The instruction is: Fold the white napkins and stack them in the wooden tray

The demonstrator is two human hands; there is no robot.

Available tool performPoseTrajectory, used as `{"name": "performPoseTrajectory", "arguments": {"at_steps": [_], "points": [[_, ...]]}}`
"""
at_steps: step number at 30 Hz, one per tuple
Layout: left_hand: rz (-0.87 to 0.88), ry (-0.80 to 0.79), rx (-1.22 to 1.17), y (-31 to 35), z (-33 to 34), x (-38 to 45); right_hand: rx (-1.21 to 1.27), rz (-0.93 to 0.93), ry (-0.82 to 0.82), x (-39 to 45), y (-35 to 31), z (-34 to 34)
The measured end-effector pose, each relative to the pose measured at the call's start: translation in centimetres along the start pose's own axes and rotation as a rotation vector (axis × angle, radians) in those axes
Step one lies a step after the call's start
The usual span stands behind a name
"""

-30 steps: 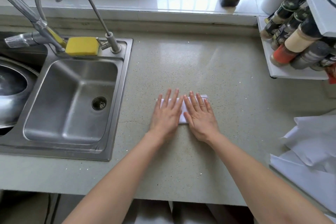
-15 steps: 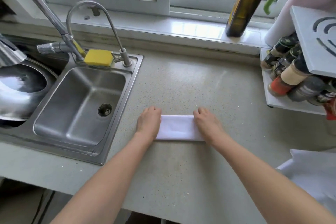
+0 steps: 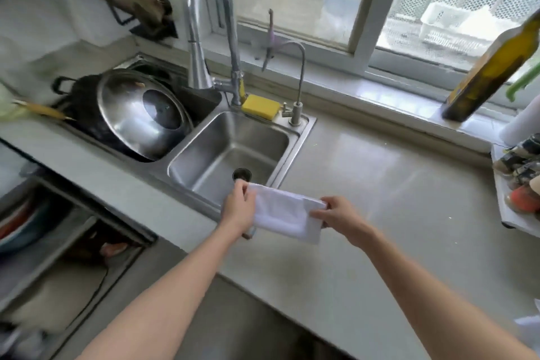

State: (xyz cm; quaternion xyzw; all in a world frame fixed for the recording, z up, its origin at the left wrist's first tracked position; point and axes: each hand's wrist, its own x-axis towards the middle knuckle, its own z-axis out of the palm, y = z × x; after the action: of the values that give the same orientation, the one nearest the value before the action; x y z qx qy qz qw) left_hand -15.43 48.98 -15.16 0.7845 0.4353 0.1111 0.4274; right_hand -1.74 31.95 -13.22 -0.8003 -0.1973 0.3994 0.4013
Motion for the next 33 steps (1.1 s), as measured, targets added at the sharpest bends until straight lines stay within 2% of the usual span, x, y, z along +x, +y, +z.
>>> {"name": "performPoseTrajectory", "arguments": {"at_steps": [4, 8, 11, 15, 20, 24, 28, 31, 33], "points": [[-0.037, 0.277, -0.088, -7.1, -12.6, -3.3, 0.008, -0.195, 0.023, -1.4, -7.4, 12.7], [-0.088, 0.471, -0.096, -16.4, -26.0, -9.2, -0.066, -0.337, 0.037, -3.6, -14.3, 28.8], [-0.144, 0.646, -0.06, -23.7, -35.4, -14.6, -0.12, -0.443, -0.077, -6.4, -18.7, 41.2], [-0.322, 0.855, -0.042, -32.7, -45.0, -21.5, -0.135, -0.45, -0.247, -10.9, -22.5, 55.4], [-0.504, 1.01, -0.075, -41.8, -53.3, -26.6, -0.189, -0.434, -0.427, -14.0, -26.4, 68.8], [-0.59, 1.08, -0.148, -47.9, -58.6, -27.6, -0.303, -0.52, -0.543, -14.0, -29.3, 78.5], [-0.771, 1.178, -0.398, -52.5, -63.1, -28.0, -0.276, -0.487, -0.627, -13.3, -32.6, 86.8], [-0.76, 1.239, -0.481, -55.6, -66.9, -27.5, -0.291, -0.512, -0.659, -12.7, -35.7, 92.5], [-0.768, 1.22, -0.46, -57.3, -69.5, -27.2, -0.333, -0.523, -0.664, -12.6, -37.5, 95.5]]}}
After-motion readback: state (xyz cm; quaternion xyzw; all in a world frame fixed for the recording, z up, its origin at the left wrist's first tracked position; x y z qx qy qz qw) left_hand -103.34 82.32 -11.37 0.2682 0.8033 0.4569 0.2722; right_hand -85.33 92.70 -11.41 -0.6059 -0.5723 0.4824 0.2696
